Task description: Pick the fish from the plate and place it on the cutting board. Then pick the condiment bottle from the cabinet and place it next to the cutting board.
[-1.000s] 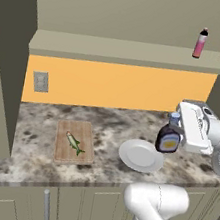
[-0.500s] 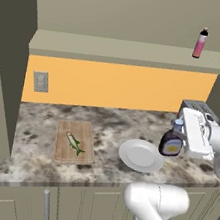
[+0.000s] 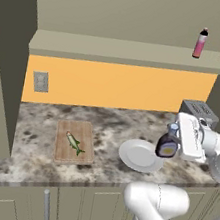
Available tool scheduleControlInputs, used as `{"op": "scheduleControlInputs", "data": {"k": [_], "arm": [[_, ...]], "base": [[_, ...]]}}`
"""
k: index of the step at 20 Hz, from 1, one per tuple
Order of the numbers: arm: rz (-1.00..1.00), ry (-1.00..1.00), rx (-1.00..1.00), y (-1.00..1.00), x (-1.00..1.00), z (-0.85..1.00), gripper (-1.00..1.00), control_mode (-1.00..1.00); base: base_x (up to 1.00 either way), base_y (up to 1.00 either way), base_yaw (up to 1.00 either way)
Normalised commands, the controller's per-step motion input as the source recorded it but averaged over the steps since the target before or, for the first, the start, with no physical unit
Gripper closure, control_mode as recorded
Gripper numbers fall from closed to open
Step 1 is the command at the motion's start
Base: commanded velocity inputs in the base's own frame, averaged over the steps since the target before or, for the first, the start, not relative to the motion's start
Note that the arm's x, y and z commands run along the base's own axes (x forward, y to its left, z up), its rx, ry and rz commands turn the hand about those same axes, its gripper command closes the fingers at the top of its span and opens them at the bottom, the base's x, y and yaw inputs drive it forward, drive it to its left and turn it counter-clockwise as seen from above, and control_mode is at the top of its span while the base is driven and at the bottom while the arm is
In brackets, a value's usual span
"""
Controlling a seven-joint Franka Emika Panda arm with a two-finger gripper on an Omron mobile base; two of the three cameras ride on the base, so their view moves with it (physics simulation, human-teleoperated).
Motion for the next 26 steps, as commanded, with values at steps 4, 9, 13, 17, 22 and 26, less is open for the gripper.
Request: {"op": "scheduleControlInputs", "data": {"k": [4, 9, 13, 17, 22, 26], "arm": [[0.02, 0.0, 0.0, 0.0, 0.21, -0.2, 1.0, -1.0], [0.02, 0.0, 0.01, 0.0, 0.21, -0.15, 1.0, -1.0], [0.0, 0.0, 0.03, 0.0, 0.3, -0.02, 1.0, -1.0], [0.0, 0.0, 0.03, 0.0, 0.23, -0.01, 1.0, -1.0], [0.01, 0.0, 0.02, 0.0, 0.08, -0.09, 1.0, -1.0], [0.04, -0.01, 0.0, 0.03, 0.03, -0.18, 1.0, -1.0]], "base": [[0.0, 0.0, 0.0], [0.0, 0.0, 0.0], [0.0, 0.0, 0.0], [0.0, 0.0, 0.0], [0.0, 0.0, 0.0], [0.0, 0.0, 0.0]]}}
